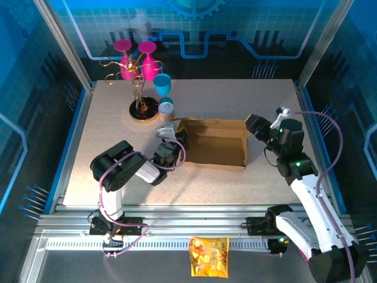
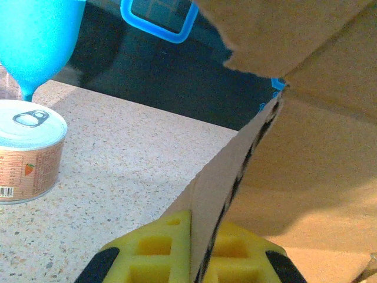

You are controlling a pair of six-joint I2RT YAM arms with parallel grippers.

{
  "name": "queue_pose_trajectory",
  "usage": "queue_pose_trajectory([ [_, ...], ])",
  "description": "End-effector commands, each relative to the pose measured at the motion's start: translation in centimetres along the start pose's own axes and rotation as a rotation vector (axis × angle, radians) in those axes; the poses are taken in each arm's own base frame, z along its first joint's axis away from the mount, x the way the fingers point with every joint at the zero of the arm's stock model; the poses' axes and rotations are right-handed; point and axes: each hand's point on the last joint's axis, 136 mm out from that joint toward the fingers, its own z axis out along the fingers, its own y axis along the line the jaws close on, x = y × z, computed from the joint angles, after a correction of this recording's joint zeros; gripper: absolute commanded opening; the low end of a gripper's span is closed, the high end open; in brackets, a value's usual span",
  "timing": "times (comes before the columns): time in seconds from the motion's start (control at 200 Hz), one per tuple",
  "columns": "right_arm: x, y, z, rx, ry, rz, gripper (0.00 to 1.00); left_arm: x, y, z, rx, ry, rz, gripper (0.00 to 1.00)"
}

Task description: Fold the paper box

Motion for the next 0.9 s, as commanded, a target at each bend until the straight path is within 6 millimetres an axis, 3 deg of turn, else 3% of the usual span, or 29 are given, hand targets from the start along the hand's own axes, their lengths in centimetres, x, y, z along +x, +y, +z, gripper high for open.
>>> queue_pose_trajectory([
  [0.0,-0.8,0.2,0.0,0.052,0.050,0.050,0.62,3.2,0.8,-0.3,-0.025,0.121,0.070,0.00],
  [0.145,-3.4,1.0,0.8,0.071,0.037,0.113,0.62,3.1,0.9,-0.1,-0.030,0.117,0.068,0.00],
  [0.25,-4.8,-0.6,2.4,0.105,0.079,0.218,0.60,3.1,0.8,0.0,-0.025,0.118,0.067,0.00],
  [0.335,-4.6,-2.2,3.6,0.156,0.145,0.303,0.58,3.2,0.7,0.1,-0.024,0.120,0.059,0.00],
  [0.455,-2.4,-3.2,4.6,0.191,0.243,0.474,0.52,3.1,0.6,0.2,-0.024,0.121,0.051,0.00],
  [0.62,1.9,-4.6,4.1,0.275,0.356,0.681,0.51,3.2,0.6,0.4,-0.028,0.125,0.041,0.00],
  [0.896,4.5,-6.2,3.7,0.319,0.402,0.787,0.54,3.4,0.7,0.4,-0.032,0.130,0.032,0.00],
])
